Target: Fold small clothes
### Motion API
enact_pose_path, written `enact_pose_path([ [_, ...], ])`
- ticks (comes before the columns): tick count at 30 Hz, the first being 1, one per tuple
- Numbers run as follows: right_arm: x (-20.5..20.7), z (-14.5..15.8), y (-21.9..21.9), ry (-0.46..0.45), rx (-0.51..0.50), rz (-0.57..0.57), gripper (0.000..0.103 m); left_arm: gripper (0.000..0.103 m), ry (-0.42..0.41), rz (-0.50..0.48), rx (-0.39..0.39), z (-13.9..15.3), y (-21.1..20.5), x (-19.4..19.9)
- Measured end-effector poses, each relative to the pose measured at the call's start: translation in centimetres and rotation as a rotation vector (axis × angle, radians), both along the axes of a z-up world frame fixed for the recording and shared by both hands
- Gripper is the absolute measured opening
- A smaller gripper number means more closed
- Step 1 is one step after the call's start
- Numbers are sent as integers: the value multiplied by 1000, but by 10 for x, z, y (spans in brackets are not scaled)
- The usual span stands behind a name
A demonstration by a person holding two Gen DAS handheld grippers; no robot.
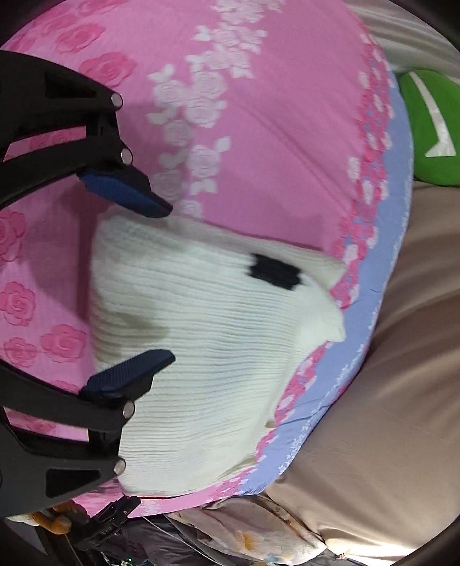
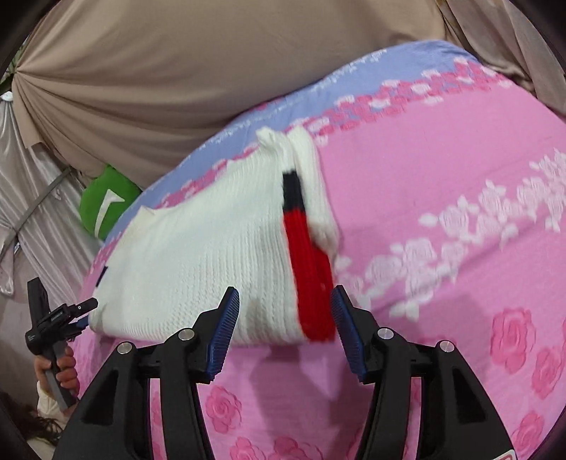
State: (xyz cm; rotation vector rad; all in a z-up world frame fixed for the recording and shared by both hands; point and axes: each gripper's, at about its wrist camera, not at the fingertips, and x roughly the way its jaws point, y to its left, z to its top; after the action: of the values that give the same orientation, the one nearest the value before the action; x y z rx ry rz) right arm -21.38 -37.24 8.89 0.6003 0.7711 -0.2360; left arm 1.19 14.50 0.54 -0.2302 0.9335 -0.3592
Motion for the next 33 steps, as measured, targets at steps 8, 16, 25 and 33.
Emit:
enact_pose_path([
  [8,-13,33,7,-107,-22,23,7,9,-24,8,-13,15,19,-8],
  [16,-48,-9,-5,141,-47,-56,0,9,38,-6,21,-6,31,-27],
  [25,10,75,-23,-75,-184,-24,55,77,-273,31,57,95,15,-8],
  [33,160,39,-30,54,-191,93,62,78,-129,-77,152,54,-74,112],
])
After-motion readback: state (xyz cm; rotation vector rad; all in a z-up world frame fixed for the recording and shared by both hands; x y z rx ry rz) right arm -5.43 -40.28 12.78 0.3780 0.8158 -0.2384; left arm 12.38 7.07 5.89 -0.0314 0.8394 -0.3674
